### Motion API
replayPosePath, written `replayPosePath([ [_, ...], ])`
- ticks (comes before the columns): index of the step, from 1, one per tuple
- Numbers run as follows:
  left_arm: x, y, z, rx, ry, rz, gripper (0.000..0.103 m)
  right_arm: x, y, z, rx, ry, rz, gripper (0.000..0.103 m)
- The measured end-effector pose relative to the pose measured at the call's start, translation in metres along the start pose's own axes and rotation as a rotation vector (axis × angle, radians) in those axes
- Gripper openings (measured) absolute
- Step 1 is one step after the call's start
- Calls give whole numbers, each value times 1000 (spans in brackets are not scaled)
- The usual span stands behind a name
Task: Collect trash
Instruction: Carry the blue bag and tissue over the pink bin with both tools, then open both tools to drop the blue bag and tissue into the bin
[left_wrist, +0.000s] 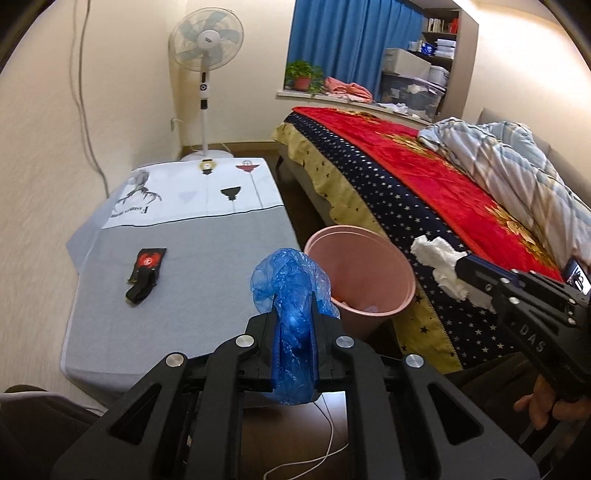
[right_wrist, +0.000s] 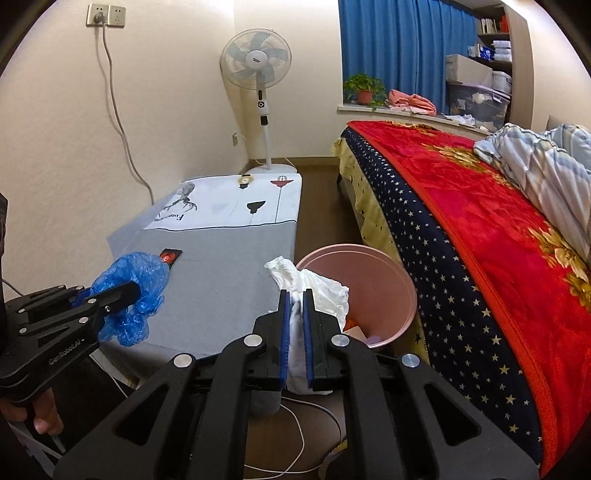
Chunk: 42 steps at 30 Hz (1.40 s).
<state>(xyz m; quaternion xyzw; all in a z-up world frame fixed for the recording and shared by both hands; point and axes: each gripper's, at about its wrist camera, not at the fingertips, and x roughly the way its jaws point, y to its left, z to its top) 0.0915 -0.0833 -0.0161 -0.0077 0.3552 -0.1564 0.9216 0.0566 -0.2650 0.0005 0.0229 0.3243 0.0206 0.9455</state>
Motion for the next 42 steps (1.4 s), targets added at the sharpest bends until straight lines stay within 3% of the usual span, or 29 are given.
replayPosePath([
  [12, 32, -23, 14, 31, 44, -24, 11, 27, -19, 2, 14, 46, -8, 7],
  [21, 86, -56, 50, 62, 79, -73, 11, 64, -56, 32, 2, 82, -68, 7],
  [31, 170, -82, 86, 69, 131, -98, 11, 135, -110, 61, 36, 129, -100, 7],
  [42, 267, -87, 88, 68, 255, -93, 11, 205, -133, 59, 46, 215, -108, 7],
])
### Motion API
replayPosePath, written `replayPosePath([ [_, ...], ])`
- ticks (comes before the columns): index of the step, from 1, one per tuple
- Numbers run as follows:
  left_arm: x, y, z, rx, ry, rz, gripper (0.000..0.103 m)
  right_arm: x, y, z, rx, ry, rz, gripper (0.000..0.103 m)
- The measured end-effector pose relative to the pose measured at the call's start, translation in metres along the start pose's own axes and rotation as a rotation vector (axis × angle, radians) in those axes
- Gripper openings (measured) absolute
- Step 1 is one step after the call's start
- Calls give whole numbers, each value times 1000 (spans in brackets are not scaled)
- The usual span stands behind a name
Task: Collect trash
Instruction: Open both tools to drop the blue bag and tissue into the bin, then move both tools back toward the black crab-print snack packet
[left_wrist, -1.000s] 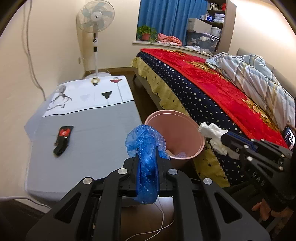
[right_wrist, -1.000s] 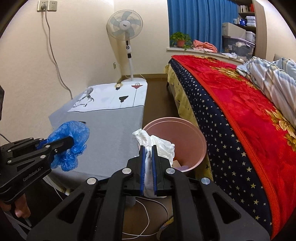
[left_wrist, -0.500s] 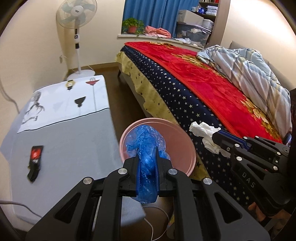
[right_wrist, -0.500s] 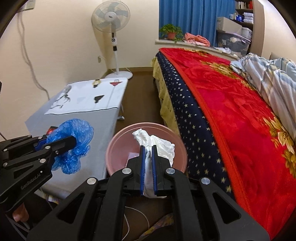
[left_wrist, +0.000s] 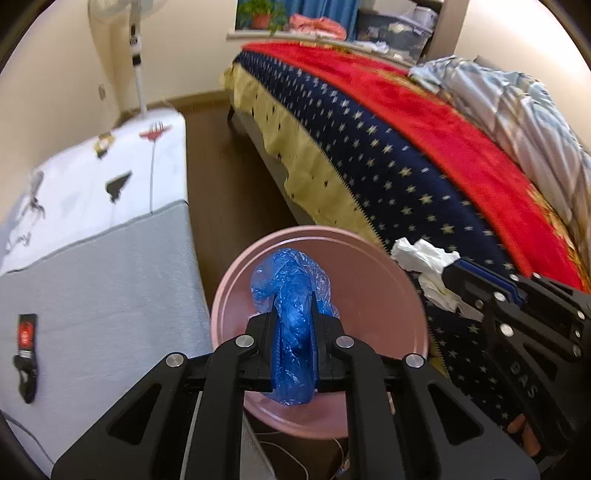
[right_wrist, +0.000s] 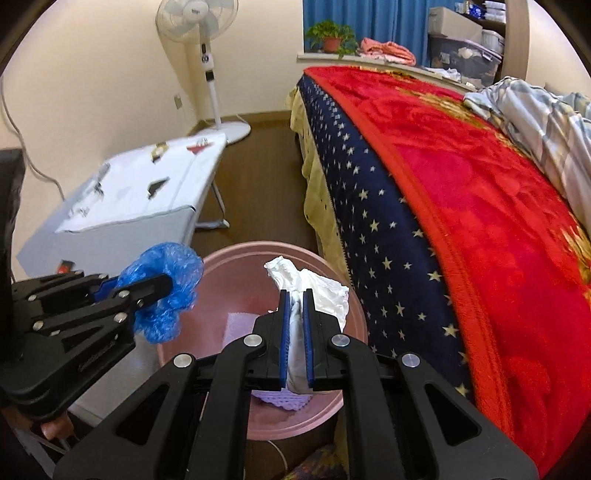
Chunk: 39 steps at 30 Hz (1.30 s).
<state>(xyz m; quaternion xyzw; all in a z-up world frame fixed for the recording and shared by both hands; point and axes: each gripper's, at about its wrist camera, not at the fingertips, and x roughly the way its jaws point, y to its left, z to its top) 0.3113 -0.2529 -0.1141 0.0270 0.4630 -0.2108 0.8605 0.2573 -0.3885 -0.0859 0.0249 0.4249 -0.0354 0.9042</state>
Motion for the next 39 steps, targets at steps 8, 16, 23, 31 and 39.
replayPosePath([
  [8, 40, 5, 0, 0, 59, 20, 34, 34, -8, -2, 13, 54, -21, 11],
  [16, 33, 14, -5, 35, 45, 152, 88, 39, -7, -10, -1, 69, -59, 64],
  [23, -22, 37, -25, -23, -1, 174, 90, 4, 17, -12, -49, 24, -44, 90],
  [31, -114, 63, -60, -45, -105, 246, 93, -79, 54, -25, 11, -105, 35, 95],
  [39, -203, 83, -113, -78, -209, 295, 95, -167, 113, -71, -15, -289, 59, 98],
])
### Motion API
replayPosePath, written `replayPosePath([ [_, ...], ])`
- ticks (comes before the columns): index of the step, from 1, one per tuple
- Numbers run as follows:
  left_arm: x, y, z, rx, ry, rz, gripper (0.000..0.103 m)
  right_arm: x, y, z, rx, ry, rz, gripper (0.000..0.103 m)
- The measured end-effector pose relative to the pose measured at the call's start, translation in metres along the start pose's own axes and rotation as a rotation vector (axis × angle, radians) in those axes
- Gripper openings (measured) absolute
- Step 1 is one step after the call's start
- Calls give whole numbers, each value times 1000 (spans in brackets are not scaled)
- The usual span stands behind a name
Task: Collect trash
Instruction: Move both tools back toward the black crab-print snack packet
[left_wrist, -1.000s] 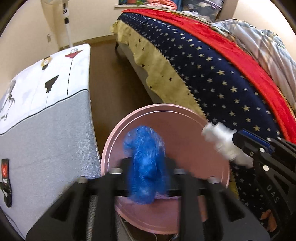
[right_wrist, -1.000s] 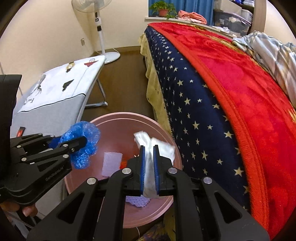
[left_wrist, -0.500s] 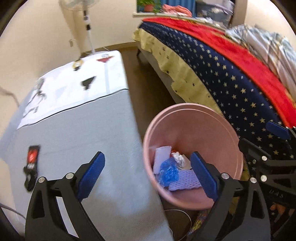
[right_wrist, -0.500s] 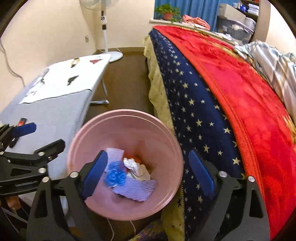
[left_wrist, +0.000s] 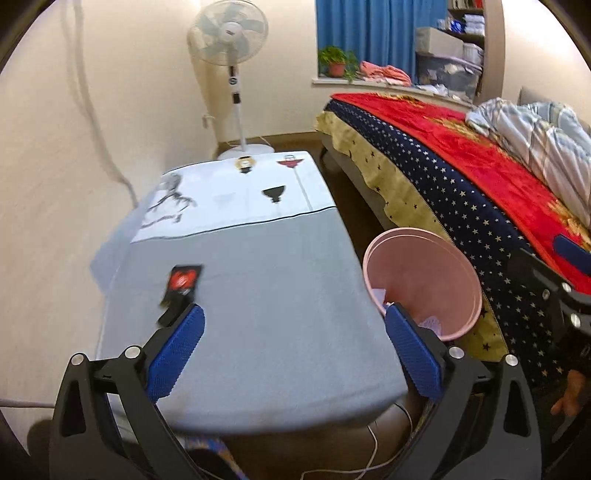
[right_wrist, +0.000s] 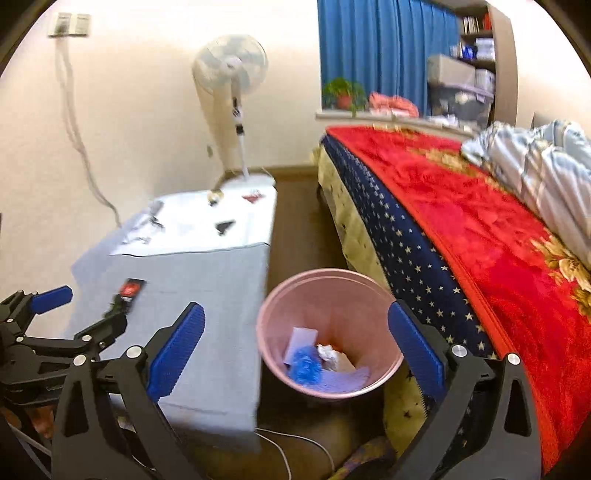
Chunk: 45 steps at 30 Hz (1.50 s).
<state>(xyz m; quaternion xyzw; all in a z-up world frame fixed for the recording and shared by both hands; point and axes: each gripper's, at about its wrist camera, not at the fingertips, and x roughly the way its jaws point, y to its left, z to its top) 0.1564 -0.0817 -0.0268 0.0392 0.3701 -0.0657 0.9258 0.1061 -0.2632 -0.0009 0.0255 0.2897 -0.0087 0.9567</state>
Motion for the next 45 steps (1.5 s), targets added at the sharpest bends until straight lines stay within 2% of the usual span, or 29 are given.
replayPosePath([
  [3, -21, 12, -20, -5, -7, -6, 95, -28, 23, -14, -37, -30, 26, 98],
  [10, -60, 44, -61, -6, -43, 74, 95, -61, 61, -39, -91, -28, 75, 98],
  [14, -69, 61, -63, -20, -59, 115, 95, -62, 74, -42, -105, -26, 87, 98],
  [19, -66, 85, -49, -47, -77, 151, 95, -53, 84, -27, -100, -86, 49, 98],
  [22, -60, 102, -37, -68, -96, 181, 95, -33, 88, -13, -89, -108, 30, 98],
  [25, -47, 123, -25, -93, -104, 242, 95, -4, 97, -3, -89, -104, 21, 98],
  [30, -10, 159, -1, -133, -87, 394, 95, 59, 117, 6, -99, -55, 69, 98],
  [33, 14, 180, 16, -169, -73, 436, 95, 92, 131, 4, -122, -37, 88, 98],
  [36, 35, 197, 35, -188, -56, 445, 95, 132, 150, -2, -149, 8, 109, 98],
  [38, 45, 206, 46, -200, -75, 457, 95, 154, 165, -5, -154, 20, 142, 98],
  [40, 53, 213, 51, -224, -101, 462, 95, 174, 181, -9, -182, 19, 182, 98],
  [42, 67, 221, 46, -267, -84, 438, 95, 191, 194, -11, -211, 17, 205, 98],
  [45, 87, 226, 45, -270, -5, 401, 95, 212, 211, -15, -239, 41, 275, 84],
])
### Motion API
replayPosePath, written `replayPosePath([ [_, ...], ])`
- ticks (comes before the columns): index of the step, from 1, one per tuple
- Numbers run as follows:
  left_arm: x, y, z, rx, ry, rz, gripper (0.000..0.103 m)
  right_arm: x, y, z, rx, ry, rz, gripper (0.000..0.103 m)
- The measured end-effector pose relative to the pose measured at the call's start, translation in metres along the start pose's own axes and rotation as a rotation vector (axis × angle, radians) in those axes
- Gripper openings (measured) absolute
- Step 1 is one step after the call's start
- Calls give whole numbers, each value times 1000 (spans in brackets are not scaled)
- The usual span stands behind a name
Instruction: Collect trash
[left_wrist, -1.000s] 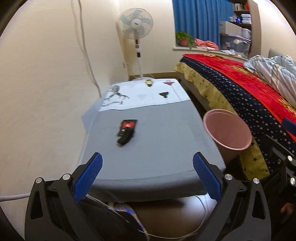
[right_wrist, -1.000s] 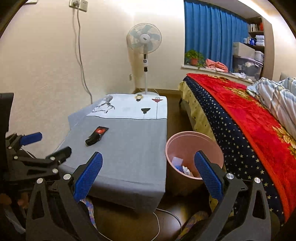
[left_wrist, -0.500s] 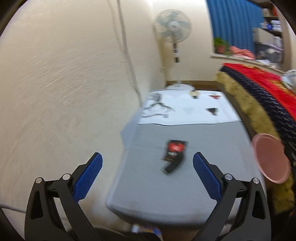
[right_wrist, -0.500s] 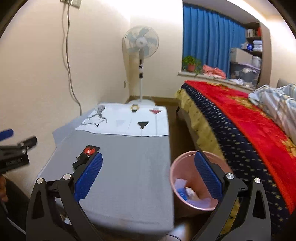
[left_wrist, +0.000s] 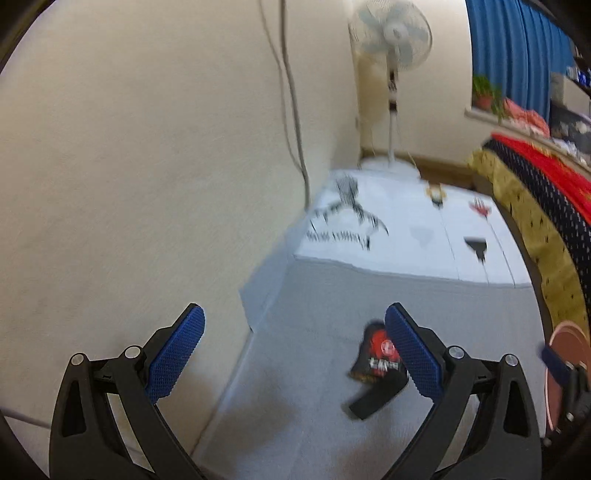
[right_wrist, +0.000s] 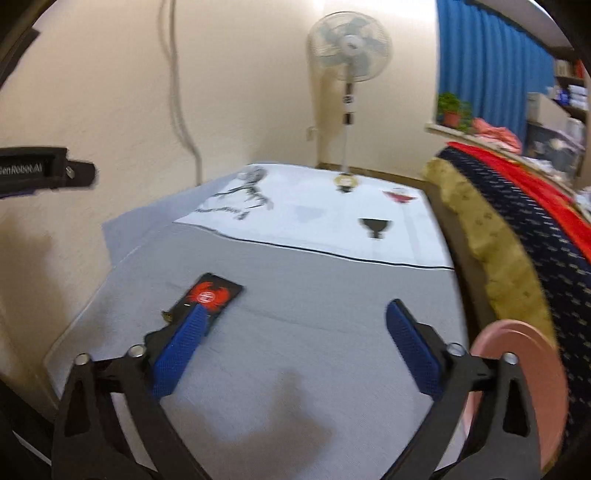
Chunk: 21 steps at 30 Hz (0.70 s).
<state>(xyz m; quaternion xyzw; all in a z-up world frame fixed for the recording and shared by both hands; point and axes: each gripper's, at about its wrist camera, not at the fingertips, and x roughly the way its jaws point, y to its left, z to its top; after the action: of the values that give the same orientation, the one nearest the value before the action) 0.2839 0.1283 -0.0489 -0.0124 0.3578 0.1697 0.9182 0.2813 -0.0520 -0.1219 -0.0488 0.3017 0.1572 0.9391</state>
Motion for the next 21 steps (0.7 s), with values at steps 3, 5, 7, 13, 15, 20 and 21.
replayPosePath([
  [3, 8, -1, 0, 9, -13, 45, 95, 21, 14, -1, -15, 24, 63, 70],
  [5, 15, 0, 1, 4, 2, 76, 95, 30, 22, -4, -23, 38, 89, 67],
  [7, 18, 3, 1, -15, 11, 90, 95, 38, 31, -6, -35, 49, 115, 65],
  [13, 25, 8, 2, -20, 27, 105, 95, 57, 50, -10, -55, 99, 181, 61],
  [15, 27, 8, 2, -23, 36, 102, 95, 62, 54, -12, -71, 112, 191, 58],
  [20, 30, 7, 1, -26, 48, 97, 95, 71, 58, -17, -81, 164, 249, 18],
  [21, 31, 7, 1, -23, 50, 98, 95, 70, 58, -17, -81, 156, 254, 15],
])
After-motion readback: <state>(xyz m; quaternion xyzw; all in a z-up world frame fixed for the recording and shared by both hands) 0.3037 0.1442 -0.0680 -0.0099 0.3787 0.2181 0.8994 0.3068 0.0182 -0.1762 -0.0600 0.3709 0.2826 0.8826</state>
